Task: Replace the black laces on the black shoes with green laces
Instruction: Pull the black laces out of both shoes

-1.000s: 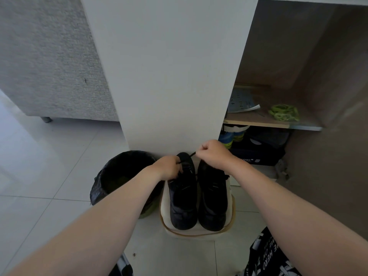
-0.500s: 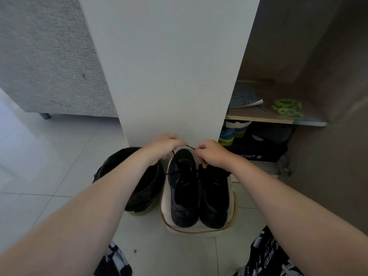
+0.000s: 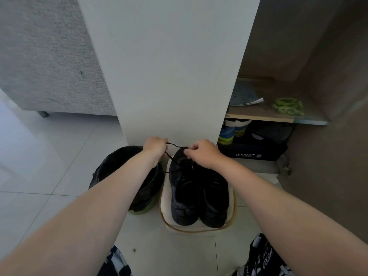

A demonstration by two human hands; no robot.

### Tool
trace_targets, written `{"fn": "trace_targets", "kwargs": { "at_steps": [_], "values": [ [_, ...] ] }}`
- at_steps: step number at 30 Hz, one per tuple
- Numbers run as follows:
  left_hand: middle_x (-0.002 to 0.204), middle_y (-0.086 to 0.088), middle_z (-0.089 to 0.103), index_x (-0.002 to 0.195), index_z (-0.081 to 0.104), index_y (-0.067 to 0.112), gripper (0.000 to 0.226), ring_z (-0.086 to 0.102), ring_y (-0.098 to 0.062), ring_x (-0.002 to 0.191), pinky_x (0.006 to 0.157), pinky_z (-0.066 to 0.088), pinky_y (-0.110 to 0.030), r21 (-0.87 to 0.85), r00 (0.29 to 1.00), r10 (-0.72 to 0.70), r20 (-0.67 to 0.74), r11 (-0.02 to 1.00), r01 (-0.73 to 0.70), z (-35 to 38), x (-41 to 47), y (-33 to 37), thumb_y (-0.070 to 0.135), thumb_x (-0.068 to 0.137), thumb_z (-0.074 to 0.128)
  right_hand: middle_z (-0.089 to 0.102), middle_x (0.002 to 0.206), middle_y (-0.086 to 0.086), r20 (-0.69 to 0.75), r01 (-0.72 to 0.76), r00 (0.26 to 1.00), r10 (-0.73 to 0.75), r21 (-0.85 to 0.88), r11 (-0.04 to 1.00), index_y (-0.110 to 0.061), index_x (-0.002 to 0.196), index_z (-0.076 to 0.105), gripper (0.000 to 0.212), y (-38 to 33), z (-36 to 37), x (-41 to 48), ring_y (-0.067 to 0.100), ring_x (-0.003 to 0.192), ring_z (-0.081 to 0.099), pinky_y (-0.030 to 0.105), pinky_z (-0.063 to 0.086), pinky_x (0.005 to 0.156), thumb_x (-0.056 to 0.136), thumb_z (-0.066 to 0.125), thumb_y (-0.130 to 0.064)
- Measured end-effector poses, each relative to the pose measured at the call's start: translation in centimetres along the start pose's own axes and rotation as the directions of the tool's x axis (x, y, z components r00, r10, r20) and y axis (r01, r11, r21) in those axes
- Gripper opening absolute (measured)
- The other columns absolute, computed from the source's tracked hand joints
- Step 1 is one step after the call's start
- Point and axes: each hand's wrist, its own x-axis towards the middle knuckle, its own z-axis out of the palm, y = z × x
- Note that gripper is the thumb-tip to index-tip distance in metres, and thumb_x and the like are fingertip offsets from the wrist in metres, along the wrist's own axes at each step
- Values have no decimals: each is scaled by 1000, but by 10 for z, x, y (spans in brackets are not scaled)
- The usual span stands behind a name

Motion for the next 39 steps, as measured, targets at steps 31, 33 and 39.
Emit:
{"fn": "trace_targets", "kwargs": {
  "at_steps": [31,33,39],
  "values": [
    [73,-4,63,73,57,11,36,65,-19,69,70,53,-23,65,851,223,476,956,-287,10,-25,11,23,104,46,70,69,0,122,46,992,-34,-102,994,-13,80,75,15,21,14,-5,12,58,64,11,43,52,89,75,-26],
    [86,-4,70,72,55,13,35,70,-17,82,71,51,-22,72,858,238,456,951,-302,12,-27,7,23,104,45,62,64,-2,124,40,992,-17,-189,981,-11,73,68,24,23,13,-4,9,58,54,16,35,49,92,70,-26],
    [72,6,57,73,54,17,23,52,-9,69,63,36,-28,445,805,161,571,764,-468,13,-30,-3,26,92,61,67,81,14,85,-77,992,92,-168,983,-4,76,61,32,23,9,-1,28,80,63,35,49,71,100,56,-25]
  ]
}}
